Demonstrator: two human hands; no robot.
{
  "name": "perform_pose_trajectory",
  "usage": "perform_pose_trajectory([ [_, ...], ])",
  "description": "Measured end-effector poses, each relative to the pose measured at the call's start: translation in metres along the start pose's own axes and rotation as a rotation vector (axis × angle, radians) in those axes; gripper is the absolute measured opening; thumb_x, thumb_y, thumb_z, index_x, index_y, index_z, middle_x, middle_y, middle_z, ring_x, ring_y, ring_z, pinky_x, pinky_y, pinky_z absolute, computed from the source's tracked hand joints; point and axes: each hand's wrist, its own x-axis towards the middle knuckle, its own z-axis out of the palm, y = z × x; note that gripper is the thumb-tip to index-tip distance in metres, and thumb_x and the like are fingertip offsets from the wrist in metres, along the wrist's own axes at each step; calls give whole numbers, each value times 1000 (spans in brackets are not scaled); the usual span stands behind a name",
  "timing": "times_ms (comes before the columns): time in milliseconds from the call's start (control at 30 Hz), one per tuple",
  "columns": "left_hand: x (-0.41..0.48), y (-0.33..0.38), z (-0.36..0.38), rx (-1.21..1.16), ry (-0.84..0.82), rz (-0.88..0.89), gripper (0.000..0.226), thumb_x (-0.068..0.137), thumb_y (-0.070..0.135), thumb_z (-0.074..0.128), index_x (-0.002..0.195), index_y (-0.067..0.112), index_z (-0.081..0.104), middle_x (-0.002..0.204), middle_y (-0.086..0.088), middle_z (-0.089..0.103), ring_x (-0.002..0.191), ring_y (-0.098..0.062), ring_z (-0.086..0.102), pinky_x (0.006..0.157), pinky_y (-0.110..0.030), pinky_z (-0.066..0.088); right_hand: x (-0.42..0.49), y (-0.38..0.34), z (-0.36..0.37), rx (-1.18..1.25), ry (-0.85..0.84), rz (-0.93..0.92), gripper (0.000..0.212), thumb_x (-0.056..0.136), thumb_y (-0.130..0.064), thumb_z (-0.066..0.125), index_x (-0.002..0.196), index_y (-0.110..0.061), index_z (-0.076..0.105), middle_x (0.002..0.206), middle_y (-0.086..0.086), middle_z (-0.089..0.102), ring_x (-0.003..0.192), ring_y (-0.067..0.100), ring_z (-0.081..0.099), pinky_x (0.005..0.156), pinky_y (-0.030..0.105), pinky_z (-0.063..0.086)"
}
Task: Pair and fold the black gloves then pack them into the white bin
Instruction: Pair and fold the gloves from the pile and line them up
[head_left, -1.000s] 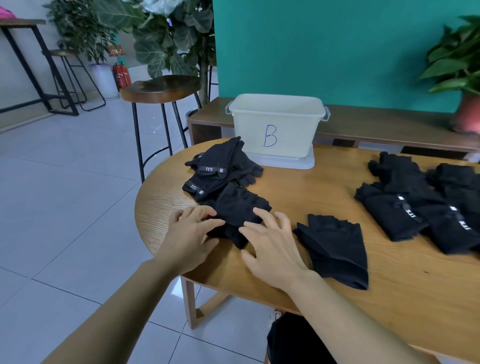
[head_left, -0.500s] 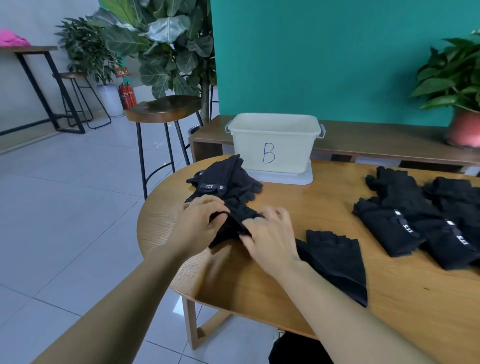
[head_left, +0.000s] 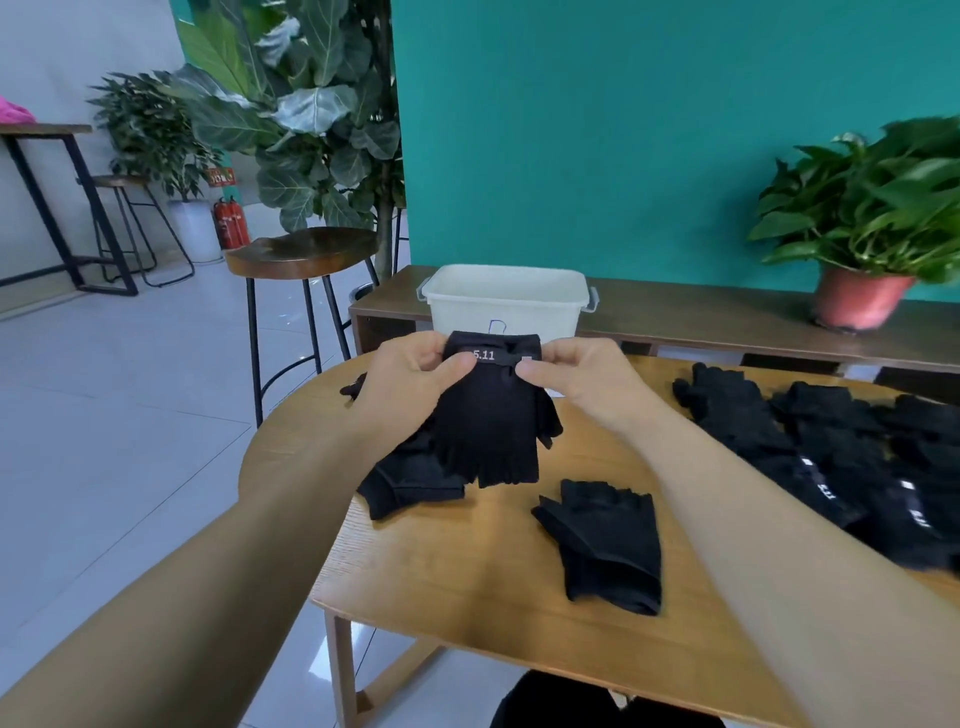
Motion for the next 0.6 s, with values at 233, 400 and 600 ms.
perform_pose_trajectory([
  [233, -19, 22, 27, 24, -56, -6, 16, 97, 17, 61, 109, 14, 71, 96, 7, 75, 80, 3, 70, 60, -8, 50, -32, 7, -30, -74, 58, 39, 18, 88, -15, 71, 86, 2, 73, 93, 10, 75, 80, 10, 66, 67, 9, 50],
  [400, -22, 23, 43, 262, 97, 3, 22, 90, 29, 71, 110, 21, 67, 101, 12, 70, 90, -4, 66, 75, -17, 54, -46, 13, -35, -198, 184, 75, 35, 75, -45, 72, 69, -10, 69, 76, 2, 73, 79, 23, 67, 93, 46, 49],
  [600, -47, 39, 84, 402, -37, 18, 58, 63, 64, 72, 111, 32, 64, 98, 22, 65, 99, -3, 63, 96, -40, 51, -56, 8, -29, -349, 351, 69, 29, 87, -40, 69, 69, -17, 68, 75, -7, 64, 94, 16, 53, 87, 38, 27],
])
